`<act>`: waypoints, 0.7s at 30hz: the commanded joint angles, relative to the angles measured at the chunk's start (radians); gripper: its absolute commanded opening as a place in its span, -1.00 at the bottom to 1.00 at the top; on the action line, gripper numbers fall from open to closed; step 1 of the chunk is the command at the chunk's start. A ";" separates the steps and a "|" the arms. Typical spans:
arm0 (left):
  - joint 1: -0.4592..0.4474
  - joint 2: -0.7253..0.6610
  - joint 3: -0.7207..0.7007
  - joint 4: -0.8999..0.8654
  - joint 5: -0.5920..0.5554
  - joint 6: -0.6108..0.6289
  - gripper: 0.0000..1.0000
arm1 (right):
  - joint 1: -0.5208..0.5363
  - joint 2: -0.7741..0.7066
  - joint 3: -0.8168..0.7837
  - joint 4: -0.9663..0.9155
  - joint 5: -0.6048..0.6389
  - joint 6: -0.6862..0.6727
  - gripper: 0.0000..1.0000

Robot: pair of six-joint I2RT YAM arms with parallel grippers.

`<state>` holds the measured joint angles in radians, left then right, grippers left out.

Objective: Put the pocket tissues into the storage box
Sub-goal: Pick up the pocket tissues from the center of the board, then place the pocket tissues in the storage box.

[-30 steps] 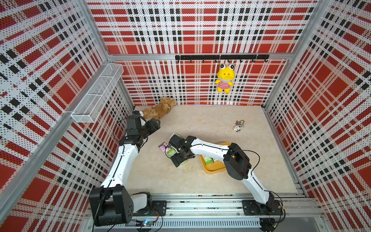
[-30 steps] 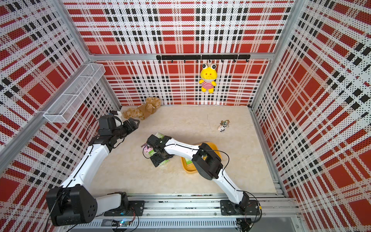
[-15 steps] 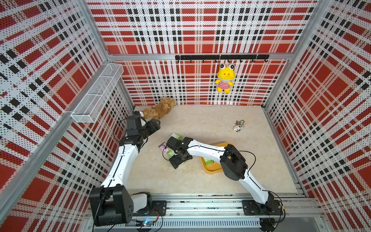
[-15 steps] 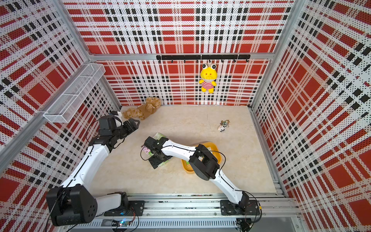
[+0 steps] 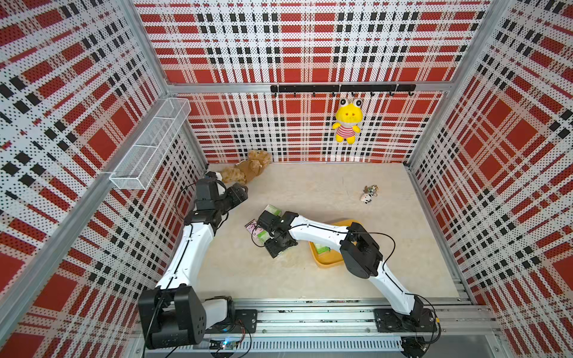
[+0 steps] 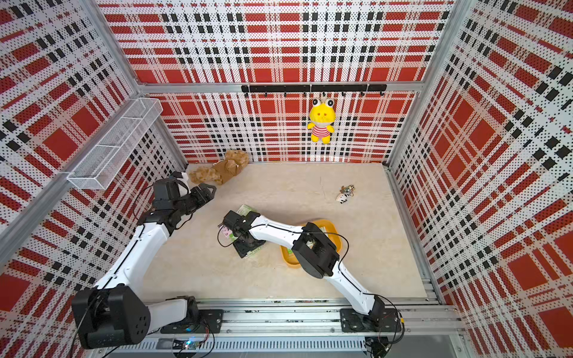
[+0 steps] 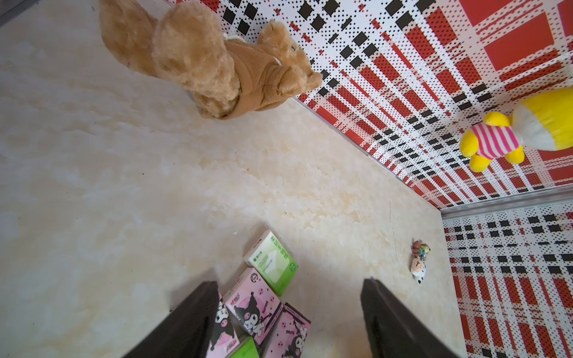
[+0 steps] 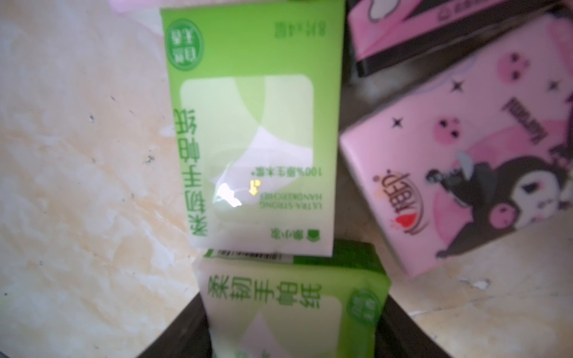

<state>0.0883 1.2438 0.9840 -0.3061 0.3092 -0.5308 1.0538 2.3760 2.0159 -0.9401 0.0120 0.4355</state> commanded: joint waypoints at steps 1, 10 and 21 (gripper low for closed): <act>0.001 -0.016 -0.010 0.018 0.005 0.010 0.59 | 0.002 -0.076 -0.025 0.007 0.025 0.002 0.38; -0.004 -0.020 -0.002 0.018 0.007 -0.003 0.59 | -0.075 -0.319 -0.211 0.074 0.047 0.033 0.39; -0.052 0.000 0.030 0.018 -0.025 -0.018 0.59 | -0.233 -0.748 -0.684 0.079 0.120 0.082 0.43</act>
<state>0.0540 1.2438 0.9844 -0.3058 0.3012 -0.5449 0.8455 1.6913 1.4185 -0.8501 0.1093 0.4873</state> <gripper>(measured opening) 0.795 0.716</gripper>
